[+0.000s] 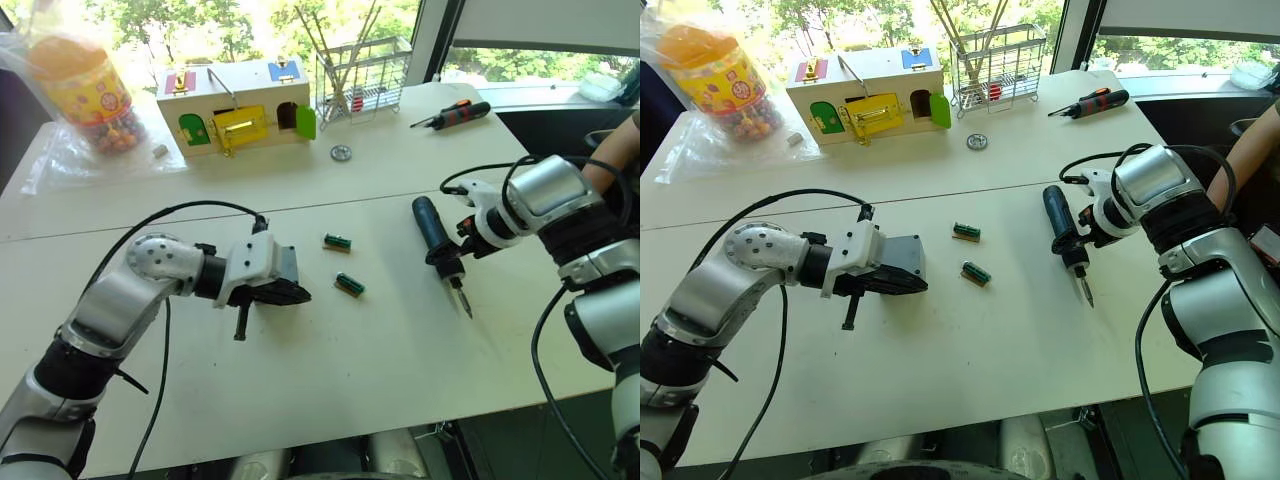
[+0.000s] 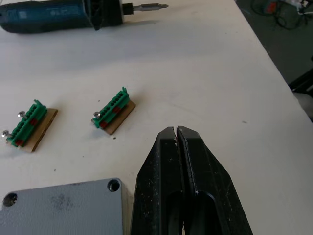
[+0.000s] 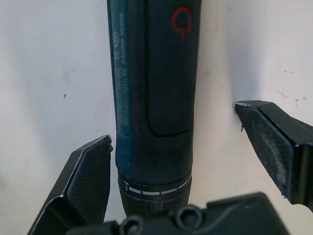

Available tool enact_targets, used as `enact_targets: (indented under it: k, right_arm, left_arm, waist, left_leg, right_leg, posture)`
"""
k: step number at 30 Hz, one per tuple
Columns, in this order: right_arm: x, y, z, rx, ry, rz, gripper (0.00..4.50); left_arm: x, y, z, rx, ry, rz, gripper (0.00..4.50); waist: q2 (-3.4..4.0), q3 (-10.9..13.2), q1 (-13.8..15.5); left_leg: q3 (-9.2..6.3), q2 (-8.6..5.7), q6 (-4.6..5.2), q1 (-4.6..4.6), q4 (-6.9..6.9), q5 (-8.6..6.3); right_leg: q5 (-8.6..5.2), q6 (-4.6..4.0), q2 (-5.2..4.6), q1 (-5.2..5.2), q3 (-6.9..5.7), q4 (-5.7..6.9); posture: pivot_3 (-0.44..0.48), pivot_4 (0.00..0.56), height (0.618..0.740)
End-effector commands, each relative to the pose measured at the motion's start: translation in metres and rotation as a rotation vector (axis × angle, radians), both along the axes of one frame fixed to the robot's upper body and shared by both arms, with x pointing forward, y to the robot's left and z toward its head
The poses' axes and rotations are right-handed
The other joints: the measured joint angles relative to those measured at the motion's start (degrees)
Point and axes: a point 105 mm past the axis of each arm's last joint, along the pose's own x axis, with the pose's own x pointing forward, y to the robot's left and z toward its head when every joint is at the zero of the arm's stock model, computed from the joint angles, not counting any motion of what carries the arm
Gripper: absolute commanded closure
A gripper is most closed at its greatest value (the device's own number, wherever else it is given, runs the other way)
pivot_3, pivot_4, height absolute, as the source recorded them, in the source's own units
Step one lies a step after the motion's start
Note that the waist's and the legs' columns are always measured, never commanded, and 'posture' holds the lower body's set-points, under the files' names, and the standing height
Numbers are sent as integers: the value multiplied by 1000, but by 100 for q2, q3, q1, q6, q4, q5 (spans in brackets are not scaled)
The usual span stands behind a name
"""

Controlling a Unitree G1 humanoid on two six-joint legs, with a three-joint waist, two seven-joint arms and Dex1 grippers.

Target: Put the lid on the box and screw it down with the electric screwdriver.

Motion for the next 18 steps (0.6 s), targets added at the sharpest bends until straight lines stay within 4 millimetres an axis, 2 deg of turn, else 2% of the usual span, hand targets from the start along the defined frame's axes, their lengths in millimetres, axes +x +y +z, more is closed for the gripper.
enact_targets:
  k: [1,3,5,8,11,12,15,18]
  right_arm:
    - [-21,0,-26,-28,123,44,1426]
    - [-27,-1,-29,-39,141,65,2169]
    - [-32,-2,-31,-46,158,74,2637]
    - [-37,-7,-35,-60,167,90,2641]
    - [-29,-8,-27,-43,115,70,2641]
    - [-21,-6,-18,-22,71,48,2641]
    - [9,3,29,64,-129,9,2641]
    - [24,34,101,277,-409,70,2641]
  left_arm:
    - [1,-3,4,-16,-36,3,4500]
    - [1,-4,3,-20,-37,5,4500]
    - [4,-5,3,-21,-38,8,4500]
    - [7,-5,2,-16,-44,8,4500]
    - [10,-4,2,-15,-45,16,4500]
    - [12,-1,2,-13,-44,27,4500]
    - [24,12,6,-23,-36,88,4500]
    - [39,28,21,-98,-6,176,4500]
  waist:
    - [-2,-1,14]
    - [-2,-1,19]
    - [-3,-2,17]
    - [-5,-3,25]
    - [-11,-7,33]
    - [-11,-7,28]
    - [-10,-6,-10]
    - [25,20,-36]
  left_leg:
    - [-6,-1,3,0,6,-2]
    - [-13,-1,5,0,9,-4]
    - [-15,-1,5,0,8,-5]
    - [-19,-1,5,0,10,-5]
    - [-23,-2,5,1,13,-5]
    - [-23,-2,5,1,15,-5]
    - [-20,-4,5,3,21,-5]
    - [-4,-6,5,-12,19,-4]
  right_leg:
    - [0,0,0,5,-6,0]
    - [0,0,-1,12,-14,-4]
    - [0,0,-1,13,-17,-5]
    - [0,0,-2,17,-22,-5]
    - [0,0,-1,23,-26,-6]
    - [0,0,-2,25,-26,-7]
    - [0,-1,-2,28,-23,-7]
    - [2,-2,-3,-6,-4,10]
  posture:
    - [0,150,740]
    - [0,150,740]
    - [0,150,740]
    - [0,150,740]
    - [0,150,740]
    - [0,150,740]
    - [0,150,740]
    - [0,150,740]
